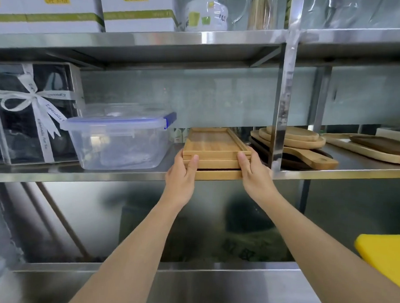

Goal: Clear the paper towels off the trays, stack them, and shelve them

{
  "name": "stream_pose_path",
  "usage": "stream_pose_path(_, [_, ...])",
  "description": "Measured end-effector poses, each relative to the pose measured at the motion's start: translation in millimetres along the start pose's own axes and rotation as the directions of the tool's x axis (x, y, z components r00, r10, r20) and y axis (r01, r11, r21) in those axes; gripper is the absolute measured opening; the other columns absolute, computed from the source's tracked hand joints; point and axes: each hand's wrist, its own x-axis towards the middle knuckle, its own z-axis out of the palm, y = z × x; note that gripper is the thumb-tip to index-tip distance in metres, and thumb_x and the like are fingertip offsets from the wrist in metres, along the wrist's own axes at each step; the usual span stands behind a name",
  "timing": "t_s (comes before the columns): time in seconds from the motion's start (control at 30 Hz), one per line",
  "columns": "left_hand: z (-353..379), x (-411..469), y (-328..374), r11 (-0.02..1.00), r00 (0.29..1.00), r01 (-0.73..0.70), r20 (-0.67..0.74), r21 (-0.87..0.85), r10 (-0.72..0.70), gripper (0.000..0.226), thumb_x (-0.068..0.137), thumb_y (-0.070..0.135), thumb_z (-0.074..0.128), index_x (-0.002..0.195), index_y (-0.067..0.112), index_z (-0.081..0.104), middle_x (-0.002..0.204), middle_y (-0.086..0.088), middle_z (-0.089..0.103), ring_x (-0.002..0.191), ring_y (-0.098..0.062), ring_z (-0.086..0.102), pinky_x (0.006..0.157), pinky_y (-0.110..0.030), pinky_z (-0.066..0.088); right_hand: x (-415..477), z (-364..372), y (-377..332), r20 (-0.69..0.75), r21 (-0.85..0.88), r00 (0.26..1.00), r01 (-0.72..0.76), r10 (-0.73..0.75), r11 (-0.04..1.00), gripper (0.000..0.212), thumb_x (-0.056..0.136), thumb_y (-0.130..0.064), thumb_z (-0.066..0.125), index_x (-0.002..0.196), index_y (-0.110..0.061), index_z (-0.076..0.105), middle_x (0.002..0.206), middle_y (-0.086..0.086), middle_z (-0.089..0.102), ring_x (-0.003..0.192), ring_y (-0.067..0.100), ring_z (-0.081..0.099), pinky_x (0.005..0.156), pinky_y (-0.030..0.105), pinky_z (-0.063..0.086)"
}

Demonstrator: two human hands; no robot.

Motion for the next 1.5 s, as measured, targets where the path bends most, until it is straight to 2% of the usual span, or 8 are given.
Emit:
stream_pose_path(0.1, [-17,-3,-9,0.998,0.99,-0.06,0.132,0.018,0.058,0.071,0.076,0.058,0.048,0.137,0.028,0.03,0.132,0.009,0.047,0.122,-0.009,0.043,0.102,-0.033,0.033,-4,-14,7,0.186,0.035,0.975,0.115,-0.12,0.993,0.07,0.081,-0.057,0.04,0.141,-0.026,0.021,0.136,-0.003,0.044,0.128,0.017,0.039,0.113,0.043,0.027])
stream_pose_path(0.23, [-30,-7,-17,0.997,0.987,-0.06,0.149,0.043,0.053,0.056,0.084,0.033,0.061,0.135,0.027,0.038,0.136,0.006,0.051,0.124,-0.012,0.045,0.108,-0.041,0.034,-8,-25,11,0.311,0.075,0.941,0.113,-0.131,0.991,0.067,0.08,-0.039,0.057,0.139,-0.028,0.028,0.134,-0.011,0.048,0.125,0.008,0.041,0.109,0.036,0.03])
stream_pose_path(0.43, [-26,-8,-11,0.997,0.992,-0.073,0.11,0.041,0.068,0.046,0.088,0.026,0.058,0.132,0.023,0.045,0.129,0.005,0.055,0.119,-0.011,0.05,0.103,-0.035,0.036,-4,-25,5,0.285,0.095,0.953,0.075,-0.099,0.993,0.055,0.086,-0.017,0.057,0.137,-0.019,0.034,0.126,-0.007,0.052,0.123,0.012,0.043,0.107,0.033,0.029])
stream_pose_path(0.8, [-23,6,-11,0.996,0.998,-0.039,-0.039,0.085,0.042,0.03,0.089,0.015,0.058,0.118,0.012,0.061,0.116,-0.005,0.067,0.108,-0.021,0.06,0.101,-0.038,0.043,12,-14,14,0.136,-0.148,0.99,0.061,-0.04,0.987,0.048,0.086,-0.03,0.057,0.13,-0.016,0.043,0.12,0.009,0.06,0.115,0.027,0.05,0.104,0.046,0.039])
stream_pose_path(1.0, [-17,18,-12,0.968,0.993,-0.015,-0.113,0.251,0.045,0.029,0.089,0.022,0.057,0.116,0.012,0.063,0.112,-0.006,0.069,0.102,-0.024,0.062,0.084,-0.029,0.042,21,-9,14,0.069,-0.376,0.996,0.08,-0.058,0.923,0.04,0.088,-0.04,0.051,0.118,-0.014,0.048,0.101,0.01,0.065,0.098,0.031,0.055,0.093,0.05,0.044])
stream_pose_path(1.17, [-16,20,-14,0.967,0.99,-0.037,-0.122,0.252,0.07,0.03,0.09,0.015,0.056,0.119,0.012,0.061,0.115,-0.007,0.067,0.105,-0.024,0.06,0.086,-0.028,0.041,23,-7,12,0.07,-0.311,0.997,0.042,-0.022,0.949,0.04,0.089,-0.035,0.051,0.123,-0.015,0.045,0.109,0.01,0.063,0.102,0.029,0.056,0.093,0.046,0.047])
stream_pose_path(1.33, [-20,8,-9,0.968,1.0,-0.027,0.005,0.248,0.026,0.041,0.09,0.024,0.055,0.13,0.017,0.047,0.131,-0.004,0.057,0.119,-0.022,0.053,0.097,-0.035,0.04,8,-13,4,0.156,-0.248,0.988,0.025,0.015,0.968,0.066,0.087,-0.04,0.052,0.141,-0.022,0.02,0.134,0.009,0.051,0.119,0.028,0.051,0.102,0.048,0.042])
stream_pose_path(1.5, [-41,-8,12,0.924,0.99,0.04,-0.141,0.381,0.015,0.059,0.088,0.044,0.052,0.14,0.025,0.033,0.149,-0.003,0.035,0.134,-0.025,0.035,0.107,-0.046,0.032,-13,-37,-22,0.116,-0.484,0.983,0.183,-0.145,0.856,0.051,0.09,-0.038,0.048,0.134,-0.019,0.031,0.117,0.009,0.062,0.098,0.024,0.061,0.082,0.042,0.054])
